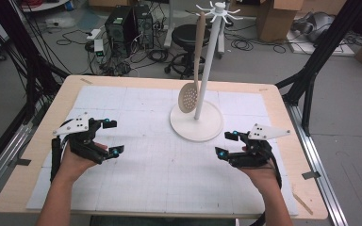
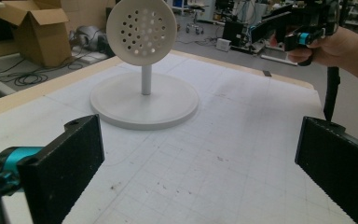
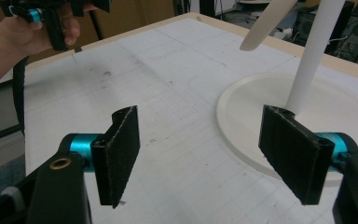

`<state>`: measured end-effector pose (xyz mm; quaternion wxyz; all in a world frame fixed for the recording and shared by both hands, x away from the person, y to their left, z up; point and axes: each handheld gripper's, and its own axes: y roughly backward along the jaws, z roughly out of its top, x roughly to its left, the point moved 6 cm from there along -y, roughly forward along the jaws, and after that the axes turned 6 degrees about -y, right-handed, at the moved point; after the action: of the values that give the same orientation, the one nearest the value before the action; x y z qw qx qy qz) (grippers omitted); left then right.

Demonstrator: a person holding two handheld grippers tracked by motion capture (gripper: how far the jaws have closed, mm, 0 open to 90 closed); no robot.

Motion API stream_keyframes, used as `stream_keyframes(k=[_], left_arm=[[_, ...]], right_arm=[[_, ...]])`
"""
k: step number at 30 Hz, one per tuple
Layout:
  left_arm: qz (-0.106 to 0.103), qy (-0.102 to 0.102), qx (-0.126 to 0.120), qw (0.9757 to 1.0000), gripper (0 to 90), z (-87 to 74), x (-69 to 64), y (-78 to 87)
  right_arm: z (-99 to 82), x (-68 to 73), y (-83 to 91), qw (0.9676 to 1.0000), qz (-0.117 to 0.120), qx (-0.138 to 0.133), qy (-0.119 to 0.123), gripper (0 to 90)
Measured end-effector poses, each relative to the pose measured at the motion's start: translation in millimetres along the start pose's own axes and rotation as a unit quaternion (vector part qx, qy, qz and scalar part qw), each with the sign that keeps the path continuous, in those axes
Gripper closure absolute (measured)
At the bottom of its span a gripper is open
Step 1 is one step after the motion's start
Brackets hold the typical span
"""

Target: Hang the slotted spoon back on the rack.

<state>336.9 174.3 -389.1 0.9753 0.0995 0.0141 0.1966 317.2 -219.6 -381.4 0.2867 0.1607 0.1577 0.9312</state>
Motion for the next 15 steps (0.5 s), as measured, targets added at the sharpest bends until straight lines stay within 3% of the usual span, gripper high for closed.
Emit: stream_keyframes(k=[15], left_arm=[[0.002,0.002,-0.003,1.0000,1.7,0.1,0.6,1.5]], right_arm=[[0.7,1.0,-3.9,1.0000,0.006,0.002,0.000,28.0]])
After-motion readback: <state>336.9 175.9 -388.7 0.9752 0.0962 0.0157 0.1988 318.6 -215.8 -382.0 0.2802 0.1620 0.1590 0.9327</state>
